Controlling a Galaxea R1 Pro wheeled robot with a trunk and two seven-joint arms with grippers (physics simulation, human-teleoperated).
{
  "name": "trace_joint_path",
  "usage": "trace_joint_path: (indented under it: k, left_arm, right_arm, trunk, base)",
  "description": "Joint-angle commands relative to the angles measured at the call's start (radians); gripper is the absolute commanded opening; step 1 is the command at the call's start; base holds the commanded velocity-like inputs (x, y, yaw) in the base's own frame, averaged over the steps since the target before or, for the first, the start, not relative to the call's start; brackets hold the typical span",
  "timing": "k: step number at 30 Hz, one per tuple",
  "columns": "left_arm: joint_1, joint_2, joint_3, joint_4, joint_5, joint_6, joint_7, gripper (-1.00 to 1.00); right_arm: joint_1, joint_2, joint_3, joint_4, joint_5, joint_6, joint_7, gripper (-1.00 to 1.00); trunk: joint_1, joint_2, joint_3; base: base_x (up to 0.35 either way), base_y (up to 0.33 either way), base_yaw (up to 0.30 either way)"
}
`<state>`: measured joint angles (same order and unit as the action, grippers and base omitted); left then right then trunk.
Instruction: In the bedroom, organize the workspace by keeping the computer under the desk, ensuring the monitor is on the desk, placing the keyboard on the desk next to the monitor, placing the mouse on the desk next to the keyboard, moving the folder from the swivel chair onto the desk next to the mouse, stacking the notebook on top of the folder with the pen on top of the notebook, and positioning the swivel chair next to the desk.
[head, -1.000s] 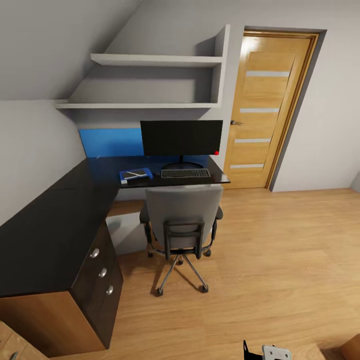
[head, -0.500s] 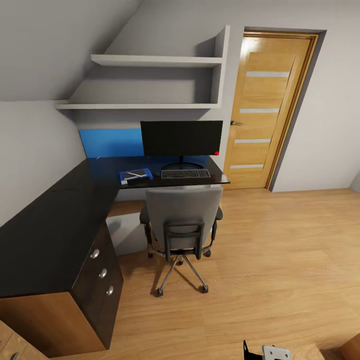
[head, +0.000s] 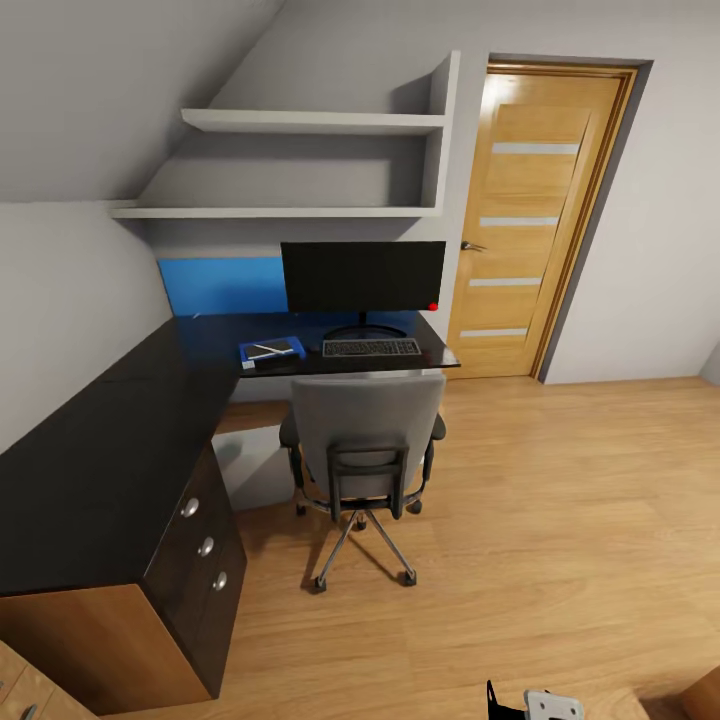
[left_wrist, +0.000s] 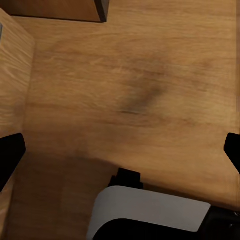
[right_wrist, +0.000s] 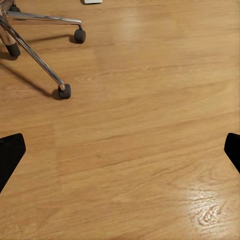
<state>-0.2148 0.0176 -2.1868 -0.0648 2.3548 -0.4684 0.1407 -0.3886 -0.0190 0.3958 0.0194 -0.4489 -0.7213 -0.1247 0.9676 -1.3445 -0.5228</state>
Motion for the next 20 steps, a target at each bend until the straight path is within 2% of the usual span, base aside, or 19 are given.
trace_joint_path:
  k: [1,8,20]
  left_arm:
    - [-0.002,0.000,-0.008,-0.005,0.001,-0.006,0.010,1.00]
    - [-0.002,-0.016,-0.009,-0.006,0.001,-0.003,0.010,1.00]
    - [-0.002,-0.023,-0.009,-0.006,0.001,-0.003,0.010,1.00]
  right_arm:
    - [-0.001,0.000,0.009,0.002,-0.002,-0.003,-0.006,1.00]
    - [-0.001,0.000,0.009,0.002,-0.002,-0.003,-0.006,1.00]
    - [-0.001,0.001,0.009,0.002,-0.002,-0.003,-0.006,1.00]
  trunk:
    - [0.000,-0.001,-0.001]
    - [0.000,-0.001,-0.001]
    - [0.000,-0.001,-0.001]
  base:
    - [0.000,0.000,0.000]
    - [0.000,0.000,0.000]
    - [0.000,0.000,0.000]
